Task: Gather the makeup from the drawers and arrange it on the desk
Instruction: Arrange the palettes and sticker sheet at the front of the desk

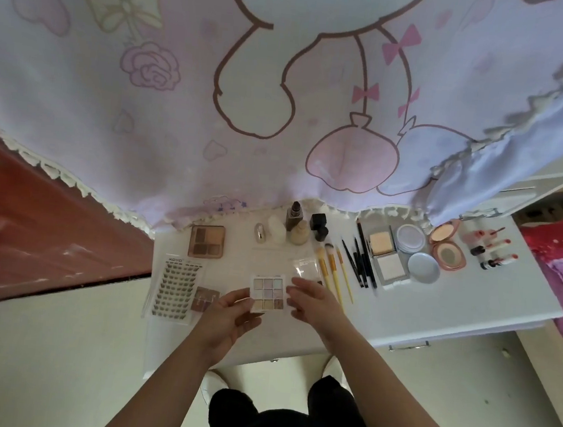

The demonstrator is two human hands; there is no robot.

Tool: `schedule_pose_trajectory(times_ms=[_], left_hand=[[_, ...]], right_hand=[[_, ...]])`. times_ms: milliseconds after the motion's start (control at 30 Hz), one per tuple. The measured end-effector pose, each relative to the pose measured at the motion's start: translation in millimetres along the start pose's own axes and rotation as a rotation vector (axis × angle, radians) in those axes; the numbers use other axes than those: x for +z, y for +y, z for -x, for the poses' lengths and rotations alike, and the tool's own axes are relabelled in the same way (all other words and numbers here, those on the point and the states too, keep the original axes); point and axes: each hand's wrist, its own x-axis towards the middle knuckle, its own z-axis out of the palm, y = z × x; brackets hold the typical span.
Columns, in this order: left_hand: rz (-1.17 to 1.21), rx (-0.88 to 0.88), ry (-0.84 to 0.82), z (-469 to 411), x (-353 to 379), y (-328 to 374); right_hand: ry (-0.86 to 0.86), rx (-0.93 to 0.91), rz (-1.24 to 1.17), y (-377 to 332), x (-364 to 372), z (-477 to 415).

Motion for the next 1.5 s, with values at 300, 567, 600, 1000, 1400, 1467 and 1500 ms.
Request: schedule_pose_trajectory(times_ms=[300, 567, 600, 1000, 1400, 1467, 1500], left_hand=[[-0.074, -0.104, 0.135, -38.7, -5.7, -41.5], [-0.43, 0.016, 0.378, -52.2, 3.7, -51.8], [-0.453, 0.029, 0.384, -52.7, 4.8, -52.6], [-0.68, 0.097, 0.378, -59.7, 10.4, -59.2], [-1.121, 0.407, 0.424, -33.9, -33.5, -20.9], [-1.233, 0.446, 0.495, -26.2, -54.8, -16.6], [-1.302, 0.432, 0.534, -22.7, -65.9, -14.7]], right_hand=[[0.088, 0.076, 0.223, 49.1, 1.6, -19.4], [0.097, 0.069, 0.426, 51.4, 2.1, -25.9], [0.093, 0.069, 0.432, 52.0, 2.0, -25.7], [0.127, -0.03, 0.524, 57.6, -9.6, -26.1], [0.162, -0.074, 0.569, 43.5, 9.1, -32.1], [0.13, -0.111, 0.64, 41.7, 23.9, -35.4], [0.113, -0.133, 0.676, 41.0, 32.4, -36.4]])
